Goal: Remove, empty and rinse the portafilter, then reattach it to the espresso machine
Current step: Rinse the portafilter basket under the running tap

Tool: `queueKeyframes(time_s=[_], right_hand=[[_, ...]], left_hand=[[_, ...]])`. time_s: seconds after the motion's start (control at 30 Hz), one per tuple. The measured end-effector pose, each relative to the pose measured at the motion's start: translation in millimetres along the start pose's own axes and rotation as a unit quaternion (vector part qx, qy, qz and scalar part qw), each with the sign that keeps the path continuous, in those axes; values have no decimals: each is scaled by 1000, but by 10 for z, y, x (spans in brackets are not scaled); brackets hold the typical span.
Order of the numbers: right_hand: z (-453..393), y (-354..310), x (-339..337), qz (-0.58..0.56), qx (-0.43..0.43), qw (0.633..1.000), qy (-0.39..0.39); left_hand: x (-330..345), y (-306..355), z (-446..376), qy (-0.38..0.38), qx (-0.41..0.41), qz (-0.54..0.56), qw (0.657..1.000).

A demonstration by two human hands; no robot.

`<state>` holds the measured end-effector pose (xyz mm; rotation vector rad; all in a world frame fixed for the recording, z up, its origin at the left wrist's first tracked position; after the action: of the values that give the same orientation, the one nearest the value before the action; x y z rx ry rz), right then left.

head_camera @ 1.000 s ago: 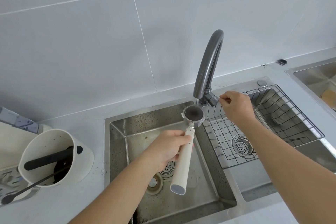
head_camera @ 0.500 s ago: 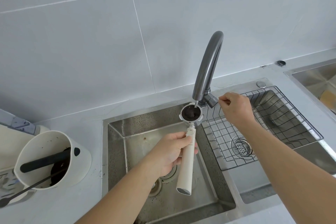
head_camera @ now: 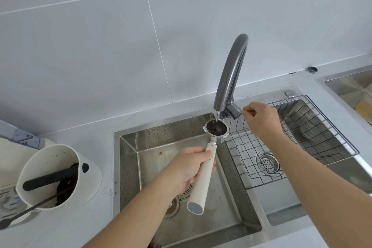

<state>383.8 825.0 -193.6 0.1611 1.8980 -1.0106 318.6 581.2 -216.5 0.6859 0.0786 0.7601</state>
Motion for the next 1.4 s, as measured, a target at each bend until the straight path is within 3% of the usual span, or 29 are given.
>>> queueKeyframes(time_s=[0.37, 1.4], right_hand=[[-9, 16, 6, 2, -4, 1000, 3], [-9, 36, 16, -9, -11, 1000, 5]], left_hand=[[-137, 1, 11, 34, 33, -87, 995], [-230, 65, 4, 58, 52, -81, 994]])
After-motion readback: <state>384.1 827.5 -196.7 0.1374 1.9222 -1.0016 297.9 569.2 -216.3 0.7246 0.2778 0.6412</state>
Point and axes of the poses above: each hand's wrist, its own z-axis away from the middle knuckle, its own x-axis out of the palm, y = z × x, the point moved 7 cm from there along -z, towards the middle knuckle, and after that the axes turned 8 degrees about -x, right-handed, at the moved point
